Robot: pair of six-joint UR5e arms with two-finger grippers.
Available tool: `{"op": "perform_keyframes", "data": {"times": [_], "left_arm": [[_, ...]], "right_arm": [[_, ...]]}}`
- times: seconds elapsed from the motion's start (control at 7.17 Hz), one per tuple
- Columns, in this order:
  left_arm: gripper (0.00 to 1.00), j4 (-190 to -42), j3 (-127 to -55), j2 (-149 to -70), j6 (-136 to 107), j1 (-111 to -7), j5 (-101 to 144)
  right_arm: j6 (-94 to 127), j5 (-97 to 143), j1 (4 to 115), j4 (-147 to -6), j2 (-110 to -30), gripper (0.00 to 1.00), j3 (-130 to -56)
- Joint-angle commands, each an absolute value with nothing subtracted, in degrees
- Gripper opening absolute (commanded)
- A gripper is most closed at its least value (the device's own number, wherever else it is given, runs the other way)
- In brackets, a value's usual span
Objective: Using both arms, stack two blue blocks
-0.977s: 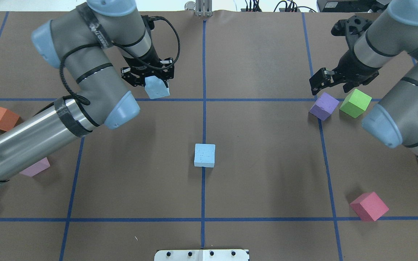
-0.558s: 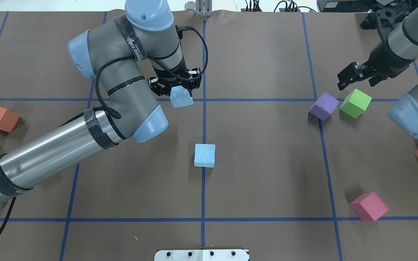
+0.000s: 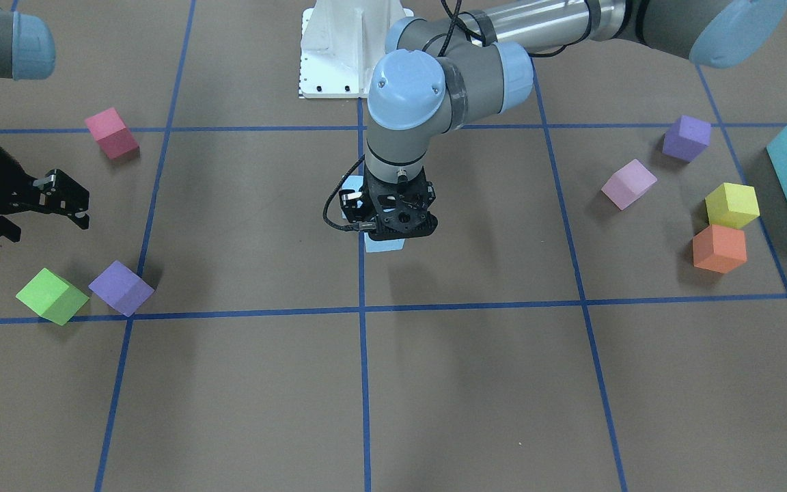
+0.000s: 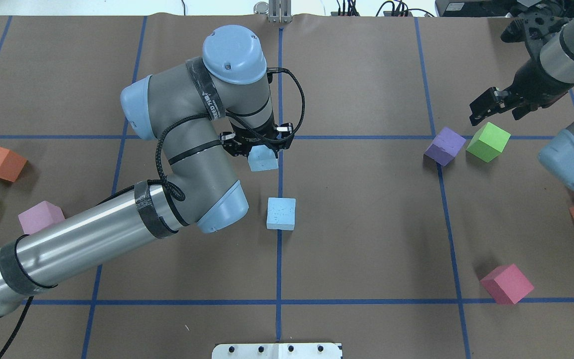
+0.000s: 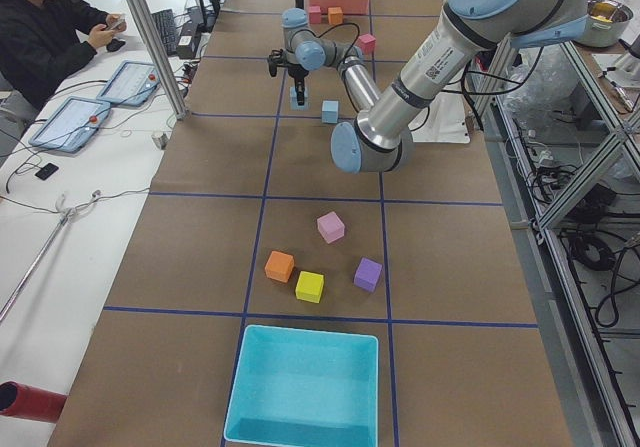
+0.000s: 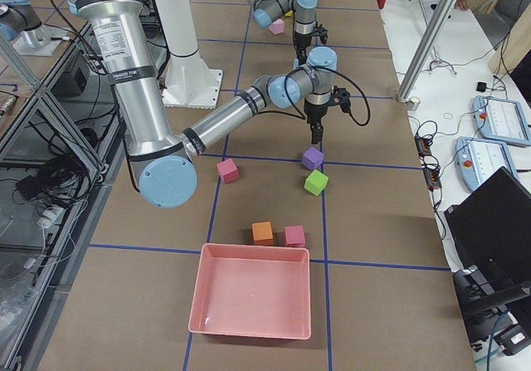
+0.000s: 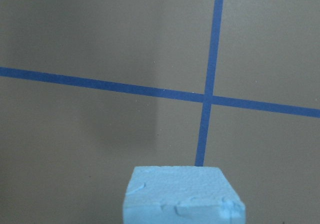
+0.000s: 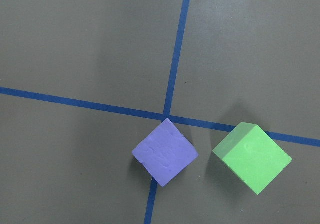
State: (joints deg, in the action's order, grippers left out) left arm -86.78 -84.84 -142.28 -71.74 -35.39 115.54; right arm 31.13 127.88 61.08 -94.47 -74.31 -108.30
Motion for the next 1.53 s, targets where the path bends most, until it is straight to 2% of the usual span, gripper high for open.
{"op": "perform_keyframes", "data": {"times": [0.0, 1.4], "left_arm": [[0.54, -84.5, -87.4, -142.0, -72.1, -33.1, 115.1], [0.55, -84.5, -91.1, -139.4, -71.6, -25.8, 110.3]], "right_arm": [[31.1, 127.9, 61.1, -94.4, -74.4, 1.0, -108.2], [31.1, 127.9, 61.0, -94.2, -74.4, 1.0, -108.0]]}}
